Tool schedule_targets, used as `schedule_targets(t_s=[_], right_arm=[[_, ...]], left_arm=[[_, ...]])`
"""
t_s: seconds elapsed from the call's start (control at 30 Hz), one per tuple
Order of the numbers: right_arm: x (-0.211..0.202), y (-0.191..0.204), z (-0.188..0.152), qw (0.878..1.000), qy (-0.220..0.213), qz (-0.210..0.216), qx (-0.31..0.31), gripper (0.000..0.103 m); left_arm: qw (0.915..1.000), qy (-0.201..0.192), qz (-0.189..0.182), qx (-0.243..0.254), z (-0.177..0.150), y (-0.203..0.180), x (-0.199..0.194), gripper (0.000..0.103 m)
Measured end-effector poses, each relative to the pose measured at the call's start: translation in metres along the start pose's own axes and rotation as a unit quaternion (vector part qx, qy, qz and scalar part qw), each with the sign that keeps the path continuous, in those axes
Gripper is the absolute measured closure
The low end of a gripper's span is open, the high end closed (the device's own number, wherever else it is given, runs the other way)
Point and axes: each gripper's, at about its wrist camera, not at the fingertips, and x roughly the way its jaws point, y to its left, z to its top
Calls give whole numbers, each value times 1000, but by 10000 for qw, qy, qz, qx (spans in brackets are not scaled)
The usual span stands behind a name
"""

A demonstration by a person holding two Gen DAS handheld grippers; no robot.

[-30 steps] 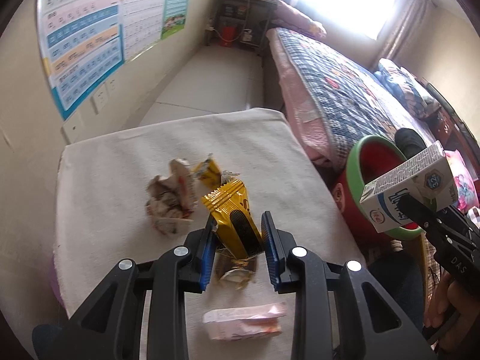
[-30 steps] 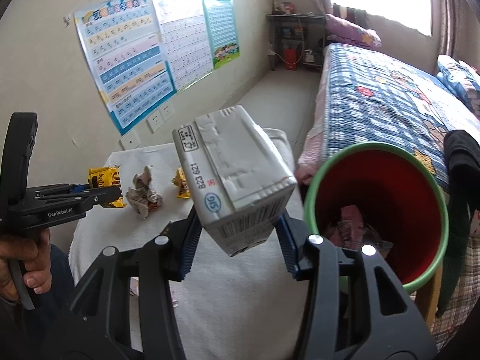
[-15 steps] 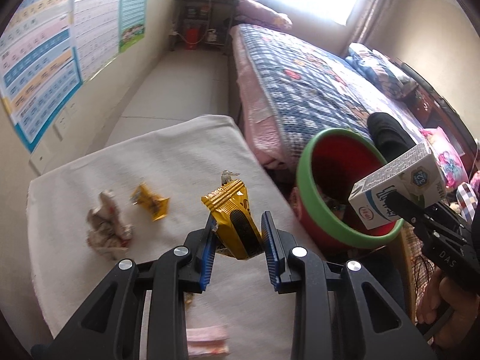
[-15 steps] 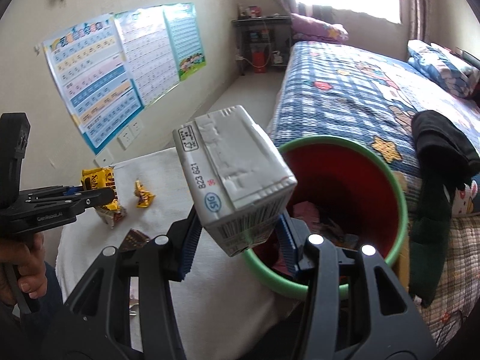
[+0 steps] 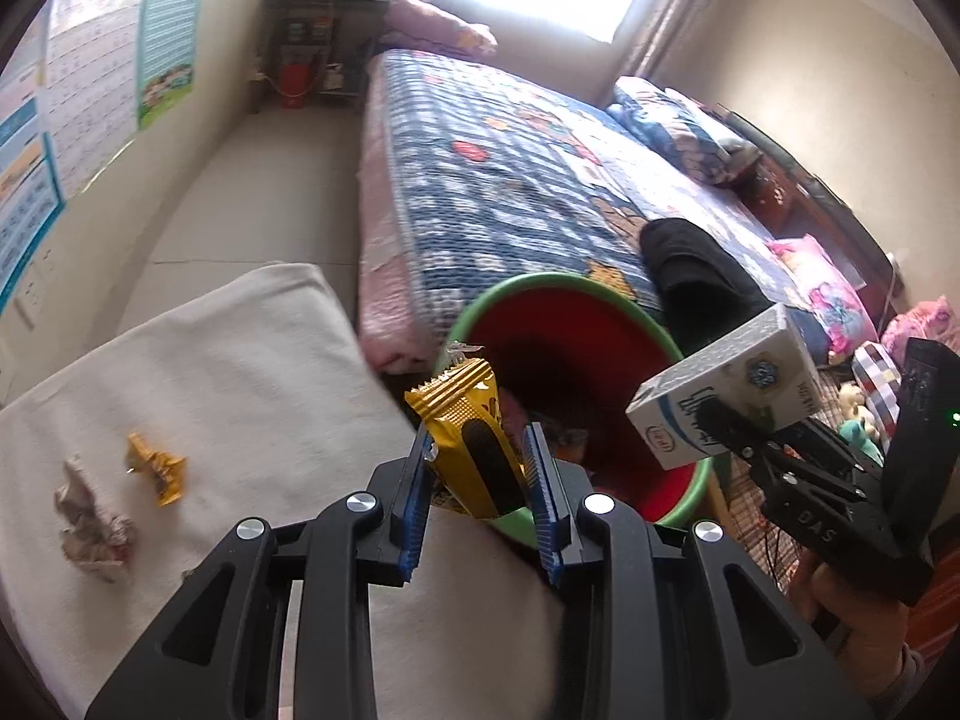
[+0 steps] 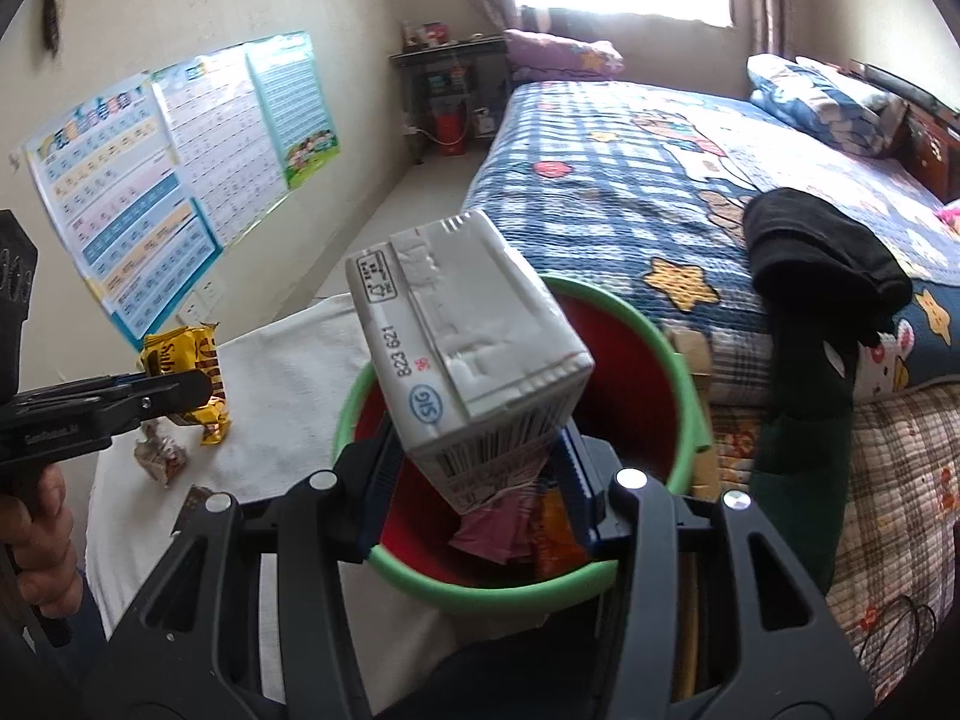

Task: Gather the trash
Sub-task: 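Carry the yellow wrapper and white carton over the red bucket, then open both tools to drop the wrapper and carton into the bucket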

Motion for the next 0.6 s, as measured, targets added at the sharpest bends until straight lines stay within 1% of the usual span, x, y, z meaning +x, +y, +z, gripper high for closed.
schedule_targets(t_s=[0.13, 0.47, 0.6], right_arm=[[3, -13, -1, 9999, 47, -53, 86, 57], [9, -37, -3, 9995, 107, -142, 251, 57], [13, -44, -4, 9993, 133, -150, 308, 57]], left_arm=[[9997, 126, -232, 14, 5, -12, 14, 76], [9981, 341, -412, 301, 13, -43, 47, 76], [9973, 419, -473, 368, 14, -49, 56, 75]])
